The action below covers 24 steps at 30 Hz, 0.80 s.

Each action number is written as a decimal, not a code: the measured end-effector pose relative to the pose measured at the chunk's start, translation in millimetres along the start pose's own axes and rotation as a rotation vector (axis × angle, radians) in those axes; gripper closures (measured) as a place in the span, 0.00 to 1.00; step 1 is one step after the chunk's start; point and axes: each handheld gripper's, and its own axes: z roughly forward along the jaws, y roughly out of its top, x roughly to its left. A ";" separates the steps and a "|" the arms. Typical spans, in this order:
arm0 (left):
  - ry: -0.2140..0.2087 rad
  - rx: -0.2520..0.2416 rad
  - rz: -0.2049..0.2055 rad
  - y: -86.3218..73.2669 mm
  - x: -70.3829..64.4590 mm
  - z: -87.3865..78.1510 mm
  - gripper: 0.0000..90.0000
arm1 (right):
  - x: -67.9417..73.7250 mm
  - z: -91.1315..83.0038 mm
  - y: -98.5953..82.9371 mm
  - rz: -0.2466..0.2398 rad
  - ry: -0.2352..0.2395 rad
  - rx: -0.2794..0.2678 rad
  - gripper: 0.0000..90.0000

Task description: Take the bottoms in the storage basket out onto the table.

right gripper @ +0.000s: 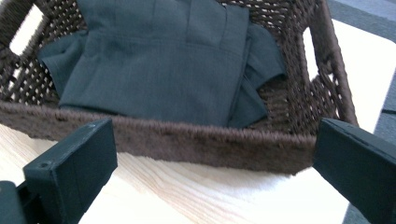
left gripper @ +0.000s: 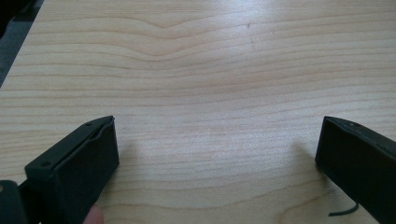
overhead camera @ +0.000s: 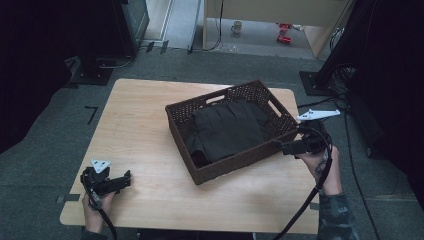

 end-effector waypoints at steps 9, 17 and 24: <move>-0.001 0.002 0.000 0.0 0.2 -0.1 0.00 | -2.7 17.4 22.7 -0.011 0.022 0.015 0.00; 0.000 0.001 0.000 0.0 0.1 0.0 0.00 | -4.4 43.9 41.8 -0.018 0.040 0.056 0.00; -0.001 0.001 -0.001 0.0 0.1 0.0 0.00 | -5.6 63.2 50.8 -0.013 0.038 0.076 0.00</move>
